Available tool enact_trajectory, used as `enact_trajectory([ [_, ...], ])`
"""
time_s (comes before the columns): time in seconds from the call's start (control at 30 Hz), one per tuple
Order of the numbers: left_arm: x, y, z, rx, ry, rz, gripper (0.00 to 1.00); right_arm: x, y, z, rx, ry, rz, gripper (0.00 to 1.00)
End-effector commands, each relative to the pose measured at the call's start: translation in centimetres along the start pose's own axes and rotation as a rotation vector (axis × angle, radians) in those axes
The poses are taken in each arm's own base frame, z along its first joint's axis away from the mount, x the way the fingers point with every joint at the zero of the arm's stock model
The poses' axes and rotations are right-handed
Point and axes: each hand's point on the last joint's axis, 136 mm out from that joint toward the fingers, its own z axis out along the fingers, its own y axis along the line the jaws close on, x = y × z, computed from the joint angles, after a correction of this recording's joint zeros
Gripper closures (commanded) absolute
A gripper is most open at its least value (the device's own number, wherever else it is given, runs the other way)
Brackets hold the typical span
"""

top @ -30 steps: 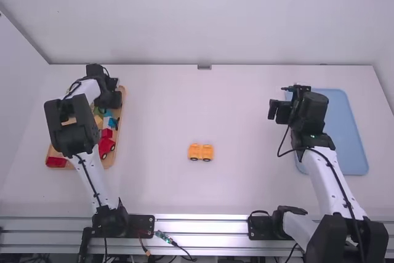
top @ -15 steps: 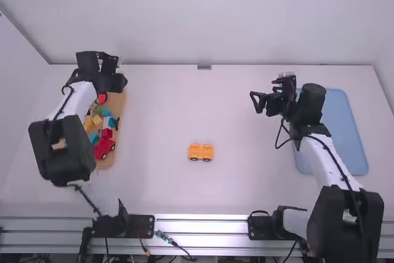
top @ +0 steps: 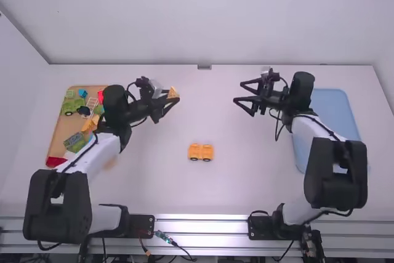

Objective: Assemble lego blocks to make yellow taxi

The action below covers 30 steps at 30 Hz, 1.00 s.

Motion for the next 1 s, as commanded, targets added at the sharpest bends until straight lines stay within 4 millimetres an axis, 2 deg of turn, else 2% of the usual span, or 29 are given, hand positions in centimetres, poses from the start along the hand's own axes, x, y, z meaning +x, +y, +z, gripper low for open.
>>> enact_trajectory([
  [0.0,-0.1,-4.7,0.8,0.186,-0.026,-0.110,0.98,-0.1,3.2,2.4,-0.185,0.021,-0.037,0.03],
  [0.07,-0.1,-5.1,1.1,0.200,-0.030,-0.113,0.98,-0.1,3.6,2.8,-0.198,0.023,-0.050,0.03],
  [0.1,0.0,-6.5,2.0,0.256,-0.037,-0.115,0.98,0.0,4.9,4.2,-0.250,0.033,-0.077,0.03],
  [0.13,0.0,-7.1,2.4,0.285,-0.040,-0.119,0.98,-0.2,5.5,4.8,-0.269,0.038,-0.076,0.03],
  [0.3,-0.3,-9.4,2.7,0.411,-0.051,-0.165,0.98,-0.3,7.1,6.0,-0.330,0.043,-0.117,0.05],
  [0.43,0.2,-9.6,3.0,0.427,-0.043,-0.195,0.98,-0.3,8.4,6.3,-0.390,0.048,-0.145,0.12],
  [0.6,0.4,-10.2,2.8,0.455,-0.049,-0.148,0.98,-0.4,9.7,6.8,-0.440,0.058,-0.147,0.22],
  [0.63,0.3,-10.0,2.8,0.450,-0.050,-0.147,0.98,-0.6,10.0,7.0,-0.449,0.061,-0.146,0.27],
  [0.73,0.3,-10.0,2.7,0.451,-0.052,-0.144,0.98,-0.9,10.8,7.4,-0.467,0.069,-0.135,0.34],
  [0.97,0.2,-10.3,2.8,0.458,-0.058,-0.121,0.98,-0.8,11.7,8.1,-0.494,0.080,-0.124,0.39],
])
